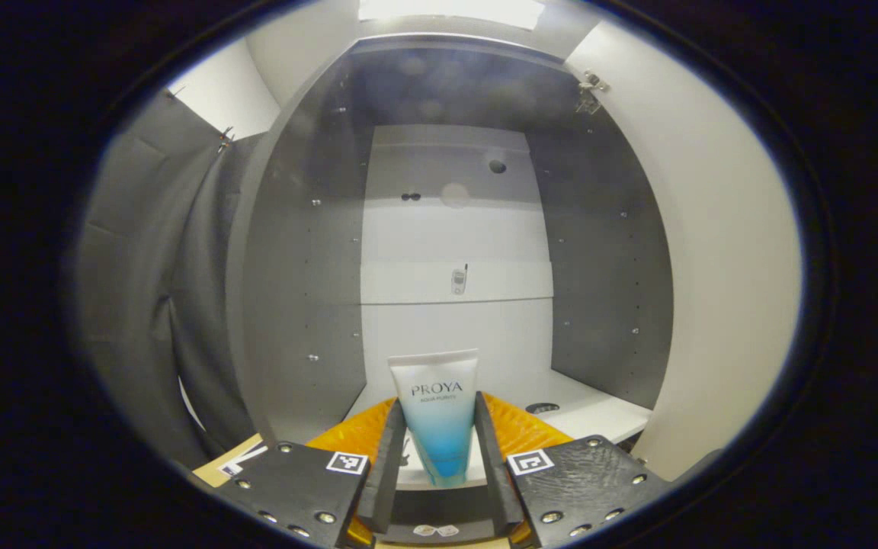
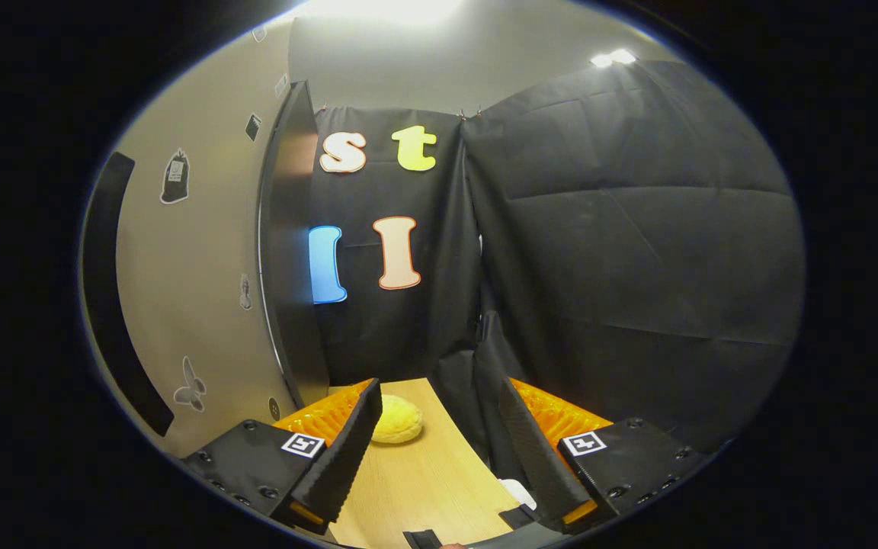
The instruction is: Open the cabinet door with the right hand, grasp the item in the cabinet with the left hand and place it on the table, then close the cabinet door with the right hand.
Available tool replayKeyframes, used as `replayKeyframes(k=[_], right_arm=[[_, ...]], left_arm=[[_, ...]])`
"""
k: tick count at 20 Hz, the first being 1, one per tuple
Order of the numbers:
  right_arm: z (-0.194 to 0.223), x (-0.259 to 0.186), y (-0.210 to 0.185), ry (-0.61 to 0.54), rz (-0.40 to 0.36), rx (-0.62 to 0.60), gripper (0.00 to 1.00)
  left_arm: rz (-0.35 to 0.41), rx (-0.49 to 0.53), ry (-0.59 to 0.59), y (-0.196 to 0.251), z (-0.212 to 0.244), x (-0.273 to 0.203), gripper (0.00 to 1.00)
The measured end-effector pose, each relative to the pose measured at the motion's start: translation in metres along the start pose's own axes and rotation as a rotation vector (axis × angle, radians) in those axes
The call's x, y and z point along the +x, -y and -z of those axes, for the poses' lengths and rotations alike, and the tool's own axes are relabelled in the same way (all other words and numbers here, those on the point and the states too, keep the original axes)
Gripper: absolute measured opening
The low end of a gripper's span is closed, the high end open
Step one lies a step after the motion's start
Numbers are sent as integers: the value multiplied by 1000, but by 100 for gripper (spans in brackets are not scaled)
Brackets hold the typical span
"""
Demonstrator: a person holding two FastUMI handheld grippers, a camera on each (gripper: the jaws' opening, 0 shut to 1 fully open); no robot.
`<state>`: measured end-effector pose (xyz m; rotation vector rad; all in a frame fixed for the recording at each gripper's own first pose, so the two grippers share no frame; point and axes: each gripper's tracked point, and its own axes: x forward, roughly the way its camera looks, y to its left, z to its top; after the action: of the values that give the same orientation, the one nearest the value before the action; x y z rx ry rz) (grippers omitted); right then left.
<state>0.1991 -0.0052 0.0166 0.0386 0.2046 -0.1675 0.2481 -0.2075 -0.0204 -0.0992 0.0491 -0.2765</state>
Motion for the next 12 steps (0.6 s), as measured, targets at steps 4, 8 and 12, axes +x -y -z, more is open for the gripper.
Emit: replayKeyframes(k=[4,8,12], right_arm=[[0,1,-1,1,-41,-2,97],[-2,2,1,1,-86,4,93],[-5,1,3,13,-121,8,97]], left_arm=[[-28,10,12,-7,2,-29,52],[-71,15,1,-15,13,-57,53],[-99,21,-3,-20,23,-82,51]])
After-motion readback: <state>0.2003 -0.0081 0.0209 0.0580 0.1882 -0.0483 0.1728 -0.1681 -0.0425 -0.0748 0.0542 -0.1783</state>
